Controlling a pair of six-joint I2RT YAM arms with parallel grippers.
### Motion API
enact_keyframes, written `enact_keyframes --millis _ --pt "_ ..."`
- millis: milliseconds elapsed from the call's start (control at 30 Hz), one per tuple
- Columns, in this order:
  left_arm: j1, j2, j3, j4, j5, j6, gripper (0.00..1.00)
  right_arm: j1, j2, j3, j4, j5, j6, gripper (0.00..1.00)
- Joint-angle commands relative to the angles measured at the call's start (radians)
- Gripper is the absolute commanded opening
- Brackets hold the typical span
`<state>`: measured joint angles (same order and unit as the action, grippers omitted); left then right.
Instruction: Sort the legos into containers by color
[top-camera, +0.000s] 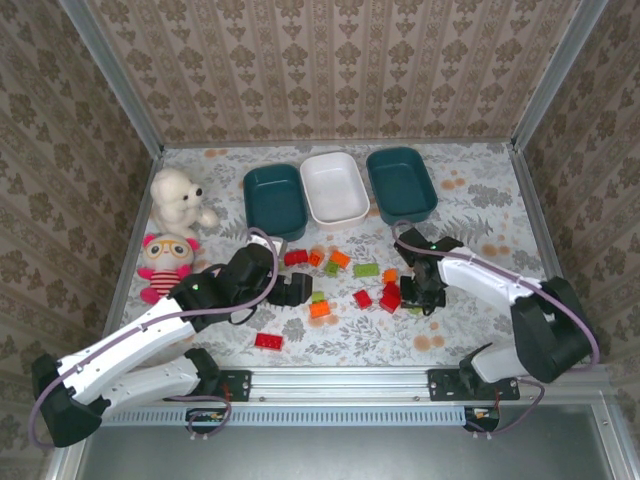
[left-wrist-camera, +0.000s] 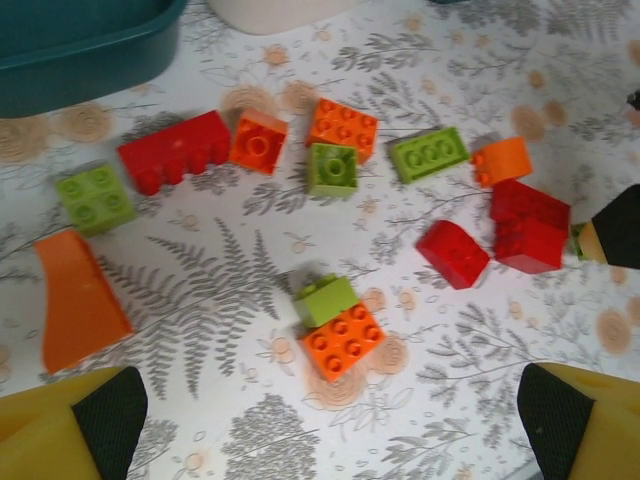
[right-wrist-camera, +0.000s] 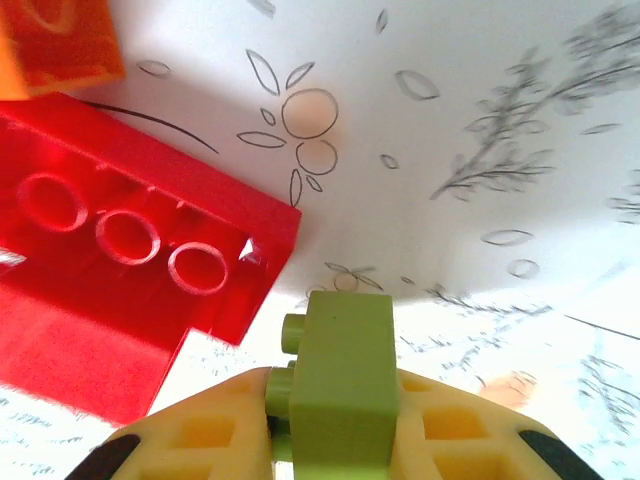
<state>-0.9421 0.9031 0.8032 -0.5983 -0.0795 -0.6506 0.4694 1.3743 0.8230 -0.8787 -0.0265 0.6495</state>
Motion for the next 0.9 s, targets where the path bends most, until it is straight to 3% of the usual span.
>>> enact_keyframes --millis 0,133,433,633,867 --pt "0.022 0.005 0.009 0.084 0.097 0.015 0.99 0.004 -0.100 0.135 -0.132 0.141 -0.035 0.22" --pt "0.110 0.053 0.064 0.127 0.138 -0.004 1.00 -0.018 -0.031 0.332 -0.147 0.175 -0.116 0.22" --pt "0.320 0.288 0.250 0.159 0.212 -0.015 1.00 -0.194 0.509 0.871 -0.085 0.109 -0.171 0.20" --pt "0.371 0.413 0.343 0.146 0.211 -0.030 1.00 -0.248 0.822 1.160 -0.097 0.087 -0.213 0.19" --pt "0.390 0.444 0.371 0.114 0.208 -0.021 0.99 -0.281 1.027 1.357 -0.152 0.051 -0.219 0.22"
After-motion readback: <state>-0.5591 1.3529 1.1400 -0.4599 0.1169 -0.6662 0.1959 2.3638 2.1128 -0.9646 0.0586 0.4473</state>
